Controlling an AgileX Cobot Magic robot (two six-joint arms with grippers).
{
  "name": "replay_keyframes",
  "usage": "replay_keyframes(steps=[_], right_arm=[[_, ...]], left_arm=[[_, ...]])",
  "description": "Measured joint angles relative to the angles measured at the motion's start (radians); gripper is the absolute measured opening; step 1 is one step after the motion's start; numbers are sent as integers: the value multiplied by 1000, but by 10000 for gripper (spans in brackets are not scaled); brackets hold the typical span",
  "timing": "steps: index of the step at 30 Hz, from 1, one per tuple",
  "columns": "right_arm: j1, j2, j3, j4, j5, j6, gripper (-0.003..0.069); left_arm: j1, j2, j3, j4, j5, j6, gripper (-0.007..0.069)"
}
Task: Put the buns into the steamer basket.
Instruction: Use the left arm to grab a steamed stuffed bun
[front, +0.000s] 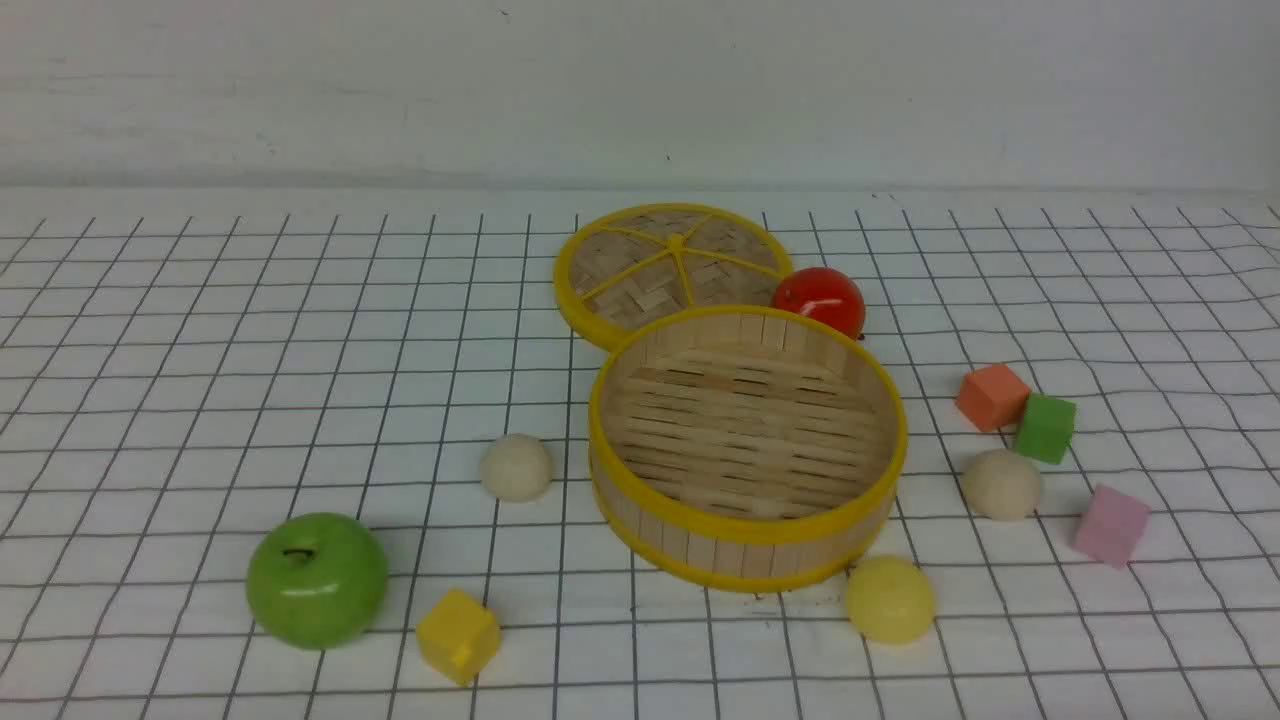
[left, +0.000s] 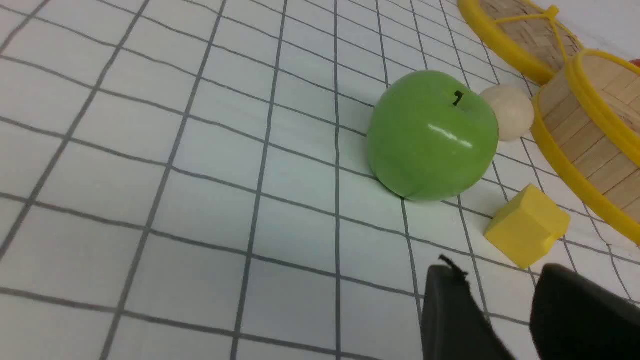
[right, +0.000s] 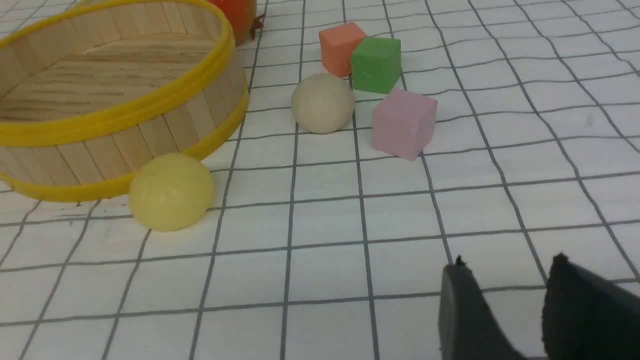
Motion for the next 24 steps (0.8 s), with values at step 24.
replay_keyframes(steps=[24], right_arm=[[0,0,0,0,-1,0,239]], left_arm=[[0,0,0,-64,-61,-35,237]])
